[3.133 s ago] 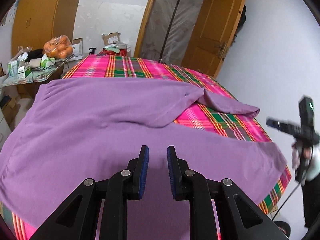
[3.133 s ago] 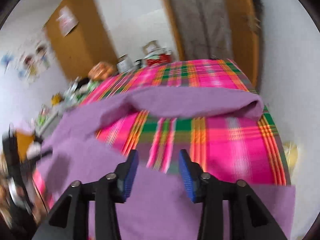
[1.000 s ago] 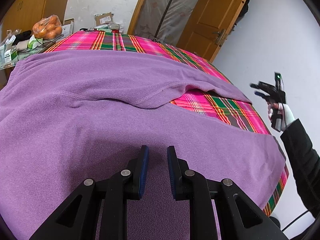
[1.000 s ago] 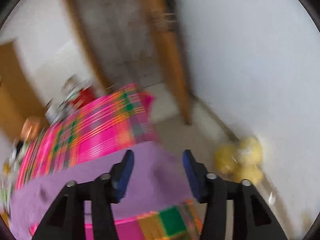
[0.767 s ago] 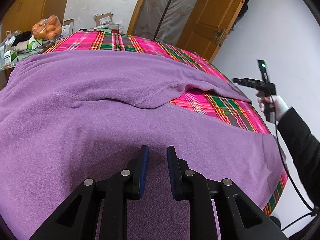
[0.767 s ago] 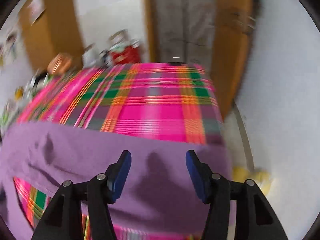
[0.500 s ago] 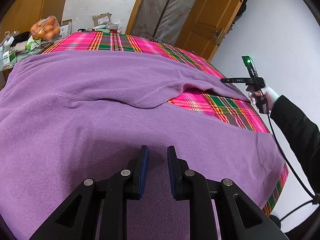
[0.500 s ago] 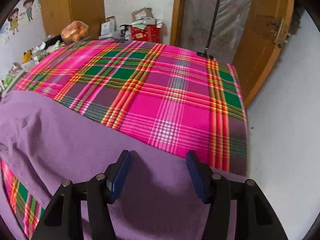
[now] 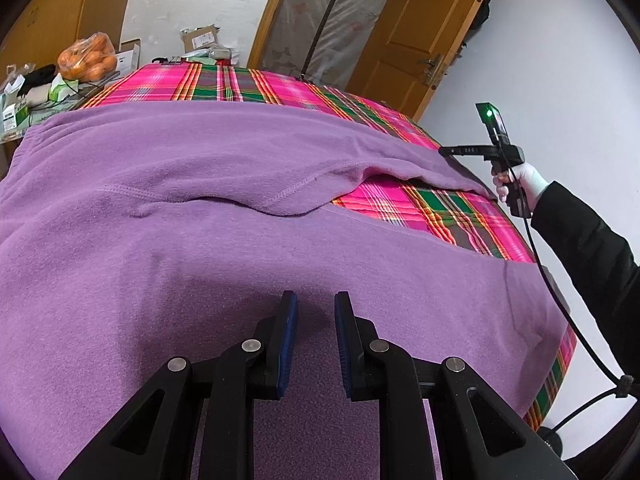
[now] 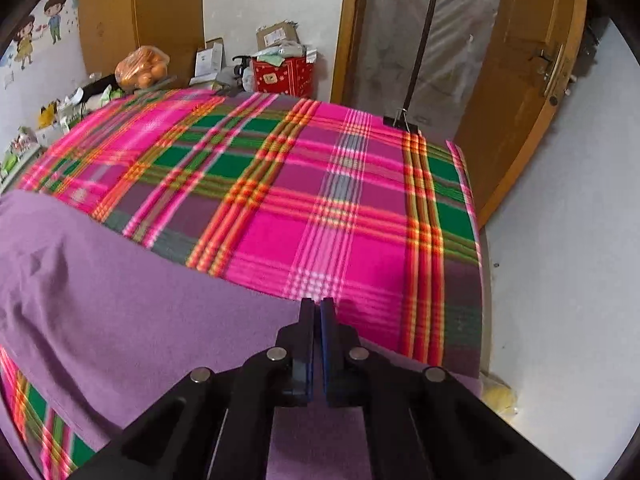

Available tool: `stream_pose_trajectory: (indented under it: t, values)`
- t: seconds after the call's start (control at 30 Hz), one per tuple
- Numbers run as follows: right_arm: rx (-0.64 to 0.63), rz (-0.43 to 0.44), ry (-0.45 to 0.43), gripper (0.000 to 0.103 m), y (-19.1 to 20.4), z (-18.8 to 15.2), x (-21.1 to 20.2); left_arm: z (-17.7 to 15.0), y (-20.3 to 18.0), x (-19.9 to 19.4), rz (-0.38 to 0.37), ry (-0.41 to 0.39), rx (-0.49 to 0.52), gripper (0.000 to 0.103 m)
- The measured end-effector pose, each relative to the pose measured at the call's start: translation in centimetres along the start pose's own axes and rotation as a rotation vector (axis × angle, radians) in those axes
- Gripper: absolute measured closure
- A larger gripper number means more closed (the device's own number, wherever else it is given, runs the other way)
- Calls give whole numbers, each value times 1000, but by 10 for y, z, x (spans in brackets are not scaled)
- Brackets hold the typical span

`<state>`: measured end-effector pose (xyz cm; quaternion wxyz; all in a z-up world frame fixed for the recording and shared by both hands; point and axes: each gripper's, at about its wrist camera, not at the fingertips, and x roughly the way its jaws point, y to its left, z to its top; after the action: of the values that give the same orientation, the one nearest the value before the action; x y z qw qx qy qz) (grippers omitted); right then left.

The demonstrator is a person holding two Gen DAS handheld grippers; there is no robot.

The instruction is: Fold clothes

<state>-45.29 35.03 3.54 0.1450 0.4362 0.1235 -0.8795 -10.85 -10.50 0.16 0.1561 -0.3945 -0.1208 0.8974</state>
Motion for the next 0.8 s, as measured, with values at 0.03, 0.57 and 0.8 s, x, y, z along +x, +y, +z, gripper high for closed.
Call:
stream_pose_trajectory:
  t: [0.03,0.57,0.8]
  values:
    - [4,-7,-11,100,-1,2,-2,0,0,0,-1,0,-1,84]
    - [329,-71,-74,58,-98,-47,-44,-1,-1,-1,-1,-3,3,84]
    - [410,-45,8,83,-106,-68,-28,-1,0,-1,10,-4,-5,84]
